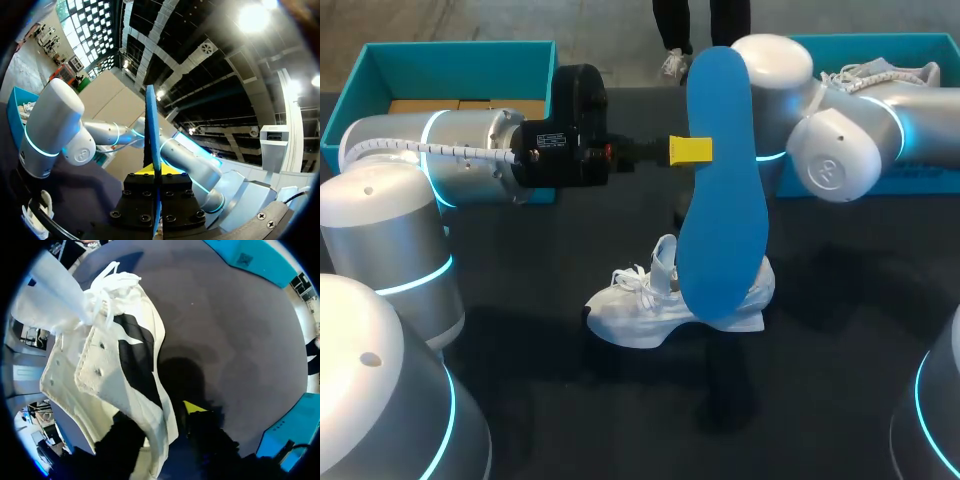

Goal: Take the shoe out of the shoebox, open the shoe tongue, remove and reinsert the insole, then place the shoe into the shoebox

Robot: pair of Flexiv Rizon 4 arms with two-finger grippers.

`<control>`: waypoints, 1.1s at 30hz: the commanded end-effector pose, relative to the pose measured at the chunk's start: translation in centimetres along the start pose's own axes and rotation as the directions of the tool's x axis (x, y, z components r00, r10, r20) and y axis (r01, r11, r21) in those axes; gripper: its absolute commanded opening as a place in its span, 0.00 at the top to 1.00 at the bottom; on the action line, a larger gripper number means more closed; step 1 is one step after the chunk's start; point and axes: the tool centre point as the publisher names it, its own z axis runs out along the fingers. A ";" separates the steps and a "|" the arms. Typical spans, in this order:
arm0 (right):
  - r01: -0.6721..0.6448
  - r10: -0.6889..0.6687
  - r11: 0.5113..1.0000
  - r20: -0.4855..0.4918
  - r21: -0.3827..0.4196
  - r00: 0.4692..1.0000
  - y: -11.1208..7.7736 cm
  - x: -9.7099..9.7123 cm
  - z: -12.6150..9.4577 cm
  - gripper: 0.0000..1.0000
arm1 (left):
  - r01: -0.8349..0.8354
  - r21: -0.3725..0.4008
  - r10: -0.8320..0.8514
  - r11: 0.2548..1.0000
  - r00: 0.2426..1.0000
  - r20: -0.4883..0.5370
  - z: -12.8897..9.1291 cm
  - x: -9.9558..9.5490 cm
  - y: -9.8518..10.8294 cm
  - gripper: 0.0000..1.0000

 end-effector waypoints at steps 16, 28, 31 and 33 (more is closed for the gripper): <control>0.020 -0.020 1.000 -0.011 0.000 1.000 0.2 0.4 0.0 1.00 | -0.001 0.004 0.001 1.000 1.000 0.000 -0.1 0.1 0.2 1.00; -0.484 0.472 0.872 -0.140 -0.069 0.870 -0.6 2.0 -2.0 1.00 | -0.001 0.004 0.001 1.000 1.000 0.000 -0.1 0.1 0.2 1.00; -0.592 0.581 0.803 -0.127 -0.069 0.804 -1.2 2.4 -2.4 1.00 | -0.001 0.004 0.001 1.000 1.000 0.000 -0.1 0.1 0.2 1.00; -0.653 0.642 0.754 -0.122 -0.077 0.757 -1.4 2.6 -2.6 1.00 | -0.001 0.004 0.001 1.000 1.000 0.000 -0.1 0.1 0.2 1.00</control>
